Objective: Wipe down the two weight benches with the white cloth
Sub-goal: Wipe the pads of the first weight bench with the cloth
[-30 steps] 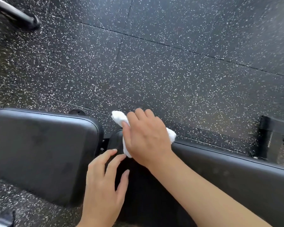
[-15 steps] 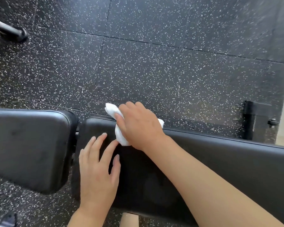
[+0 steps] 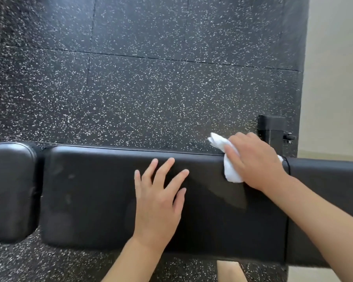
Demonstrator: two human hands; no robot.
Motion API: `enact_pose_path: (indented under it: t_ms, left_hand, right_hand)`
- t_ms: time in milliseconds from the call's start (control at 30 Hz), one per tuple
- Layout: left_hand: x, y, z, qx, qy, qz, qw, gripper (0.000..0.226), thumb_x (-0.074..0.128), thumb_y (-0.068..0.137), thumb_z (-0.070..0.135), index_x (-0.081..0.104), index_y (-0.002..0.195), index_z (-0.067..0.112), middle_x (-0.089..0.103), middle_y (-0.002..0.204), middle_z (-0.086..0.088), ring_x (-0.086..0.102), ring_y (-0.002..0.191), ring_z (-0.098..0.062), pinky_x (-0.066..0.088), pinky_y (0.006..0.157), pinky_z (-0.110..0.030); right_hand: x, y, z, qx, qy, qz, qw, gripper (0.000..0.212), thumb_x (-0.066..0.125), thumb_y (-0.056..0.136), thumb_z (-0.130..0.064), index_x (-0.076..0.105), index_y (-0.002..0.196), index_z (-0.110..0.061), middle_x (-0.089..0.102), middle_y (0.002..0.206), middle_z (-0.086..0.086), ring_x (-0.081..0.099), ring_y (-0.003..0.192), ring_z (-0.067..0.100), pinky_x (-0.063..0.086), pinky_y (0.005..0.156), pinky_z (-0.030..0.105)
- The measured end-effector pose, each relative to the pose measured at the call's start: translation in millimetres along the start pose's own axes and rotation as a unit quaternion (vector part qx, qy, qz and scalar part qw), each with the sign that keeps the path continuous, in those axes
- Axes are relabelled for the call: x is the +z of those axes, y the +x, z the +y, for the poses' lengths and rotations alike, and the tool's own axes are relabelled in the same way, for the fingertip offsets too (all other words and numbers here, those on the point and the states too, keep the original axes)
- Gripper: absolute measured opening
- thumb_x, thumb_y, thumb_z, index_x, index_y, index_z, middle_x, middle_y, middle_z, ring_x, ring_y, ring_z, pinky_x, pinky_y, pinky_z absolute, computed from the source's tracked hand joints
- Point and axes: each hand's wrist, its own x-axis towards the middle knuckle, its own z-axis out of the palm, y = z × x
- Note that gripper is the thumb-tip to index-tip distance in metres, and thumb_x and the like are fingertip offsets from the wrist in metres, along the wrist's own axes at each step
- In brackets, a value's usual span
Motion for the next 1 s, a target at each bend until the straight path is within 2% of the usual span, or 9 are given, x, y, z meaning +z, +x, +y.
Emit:
enact_pose_path:
  t_ms: [133,267,367,500,633,767,833,900,1000]
  left_hand:
    - [-5,2,-7,0.031,0.014,-0.011,0.999,0.047,0.079,0.091,0.025,0.069,0.136,0.035,0.053,0.157,0.001,0.044,0.147,-0.036,0.032,0.116,-0.074]
    - [-18,0,-32,0.127,0.038,-0.054,0.990,0.050,0.077,0.094,0.028,0.065,0.142,0.037,0.048,0.161,0.002,0.042,0.150,-0.034,0.034,0.119,-0.066]
    - [-34,8,-60,0.206,0.049,-0.086,0.973,0.050,0.074,0.097,0.029,0.061,0.145,0.035,0.046,0.164,0.002,0.040,0.153,-0.029,0.035,0.121,-0.056]
    - [-51,15,-89,0.264,0.071,-0.115,0.955,0.054,0.075,0.096,0.024,0.060,0.147,0.032,0.044,0.165,0.002,0.041,0.153,-0.026,0.033,0.125,-0.055]
    - [-56,14,-97,0.266,0.076,-0.120,0.953,0.057,0.079,0.091,0.018,0.063,0.145,0.026,0.051,0.160,-0.004,0.044,0.150,-0.030,0.035,0.122,-0.059]
    - [-52,16,-87,0.274,0.082,-0.105,0.953,0.049,0.077,0.092,0.017,0.066,0.139,0.019,0.056,0.152,-0.009,0.049,0.142,-0.037,0.041,0.115,-0.062]
    - [-48,16,-79,0.295,0.090,-0.104,0.946,0.046,0.074,0.094,0.020,0.066,0.139,0.019,0.055,0.153,-0.008,0.049,0.141,-0.038,0.040,0.114,-0.063]
    - [-39,13,-67,0.323,0.094,-0.104,0.936,0.045,0.076,0.093,0.020,0.068,0.138,0.020,0.055,0.154,-0.008,0.050,0.140,-0.040,0.038,0.113,-0.066]
    - [-16,1,-38,0.380,0.093,-0.110,0.914,0.043,0.070,0.097,0.022,0.068,0.139,0.023,0.053,0.155,-0.006,0.049,0.140,-0.040,0.033,0.115,-0.070]
  right_hand:
    - [0,-18,6,0.044,-0.038,0.096,0.994,0.026,0.045,0.102,-0.026,0.052,0.080,-0.013,0.052,0.080,0.008,0.045,0.073,0.031,0.043,0.062,0.047]
    - [18,-32,-25,0.172,-0.046,0.188,0.966,0.026,0.047,0.104,-0.027,0.060,0.089,-0.010,0.060,0.096,0.009,0.050,0.091,0.035,0.036,0.070,0.045]
    - [32,-35,-60,0.210,-0.017,0.248,0.946,0.019,0.055,0.102,-0.026,0.064,0.097,-0.010,0.063,0.109,0.010,0.051,0.097,0.036,0.038,0.074,0.045]
    - [54,-36,-129,0.198,0.038,0.277,0.940,0.022,0.054,0.101,-0.030,0.066,0.109,-0.014,0.059,0.114,0.009,0.047,0.098,0.032,0.040,0.077,0.043]
    - [79,-61,-183,0.114,0.081,0.246,0.959,0.032,0.059,0.097,-0.034,0.064,0.124,-0.018,0.058,0.121,0.005,0.052,0.103,0.028,0.046,0.076,0.042]
    - [83,-88,-164,0.048,0.081,0.245,0.965,0.036,0.061,0.095,-0.033,0.065,0.128,-0.019,0.060,0.119,0.004,0.053,0.103,0.026,0.046,0.074,0.039]
    - [83,-102,-142,0.053,0.061,0.266,0.961,0.032,0.062,0.096,-0.029,0.070,0.123,-0.016,0.064,0.113,0.006,0.055,0.100,0.028,0.047,0.071,0.041]
    - [82,-122,-116,0.094,0.056,0.293,0.950,0.028,0.063,0.096,-0.026,0.073,0.118,-0.013,0.066,0.110,0.009,0.056,0.096,0.031,0.049,0.073,0.045]
    - [85,-162,-78,0.204,0.063,0.322,0.922,0.026,0.063,0.096,-0.022,0.073,0.116,-0.009,0.066,0.110,0.012,0.056,0.092,0.037,0.050,0.078,0.050]
